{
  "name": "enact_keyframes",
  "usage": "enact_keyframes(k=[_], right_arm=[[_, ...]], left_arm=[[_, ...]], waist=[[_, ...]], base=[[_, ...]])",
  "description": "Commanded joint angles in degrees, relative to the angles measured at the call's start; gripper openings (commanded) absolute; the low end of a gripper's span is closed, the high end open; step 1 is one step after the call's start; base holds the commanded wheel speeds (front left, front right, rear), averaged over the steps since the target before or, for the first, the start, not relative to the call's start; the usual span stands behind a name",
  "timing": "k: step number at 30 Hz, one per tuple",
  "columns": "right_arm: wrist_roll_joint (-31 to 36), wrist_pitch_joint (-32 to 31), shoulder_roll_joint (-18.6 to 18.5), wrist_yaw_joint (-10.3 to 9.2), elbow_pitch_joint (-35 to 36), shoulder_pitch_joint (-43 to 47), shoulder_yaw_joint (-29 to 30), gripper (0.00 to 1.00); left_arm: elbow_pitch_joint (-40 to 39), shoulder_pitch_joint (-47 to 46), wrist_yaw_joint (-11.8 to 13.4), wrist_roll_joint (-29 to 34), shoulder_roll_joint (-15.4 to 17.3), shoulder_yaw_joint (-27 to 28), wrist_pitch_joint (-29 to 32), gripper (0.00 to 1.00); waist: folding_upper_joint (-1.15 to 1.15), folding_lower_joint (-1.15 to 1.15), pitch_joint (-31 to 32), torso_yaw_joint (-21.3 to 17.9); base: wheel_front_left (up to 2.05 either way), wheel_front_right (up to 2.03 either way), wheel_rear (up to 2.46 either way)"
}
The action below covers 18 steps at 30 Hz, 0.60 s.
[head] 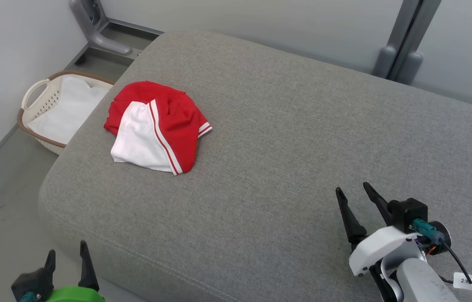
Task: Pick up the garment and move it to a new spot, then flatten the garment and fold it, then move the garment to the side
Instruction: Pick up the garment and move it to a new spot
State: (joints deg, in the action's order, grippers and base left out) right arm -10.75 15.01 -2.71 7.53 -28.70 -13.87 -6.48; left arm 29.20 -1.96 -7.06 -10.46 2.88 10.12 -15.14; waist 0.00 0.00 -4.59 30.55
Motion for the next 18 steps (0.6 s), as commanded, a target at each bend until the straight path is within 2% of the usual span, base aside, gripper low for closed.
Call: enact_keyframes(k=[1,4,6,18], right_arm=[[0.6,0.2,-0.3,-0.09,0.2,-0.8,0.0,1.0],[1.8,0.2,-0.4,-0.09,0.6,-1.7,0.1,1.0],[2.5,0.2,-0.4,-0.1,0.9,-2.5,0.3,1.0],[6.2,0.2,-0.4,-0.09,3.9,-8.6,-0.4,1.0]], left_arm=[[0.5,-2.3,-0.2,-0.3,0.3,0.1,0.0,1.0],[2.0,-6.0,-0.4,-2.0,1.4,-0.3,0.0,1.0],[3.1,-8.8,-0.5,-4.3,2.6,-2.4,0.0,1.0],[8.9,-26.6,-0.5,-22.2,17.1,-17.9,0.0,1.0]], waist=[[0.0,0.0,-0.9,-0.9],[0.0,0.0,-3.0,-2.6],[0.0,0.0,-4.6,-3.8],[0.0,0.0,-14.0,-10.1]], base=[[0.0,0.0,0.0],[0.0,0.0,0.0],[0.0,0.0,0.0],[0.0,0.0,0.0]])
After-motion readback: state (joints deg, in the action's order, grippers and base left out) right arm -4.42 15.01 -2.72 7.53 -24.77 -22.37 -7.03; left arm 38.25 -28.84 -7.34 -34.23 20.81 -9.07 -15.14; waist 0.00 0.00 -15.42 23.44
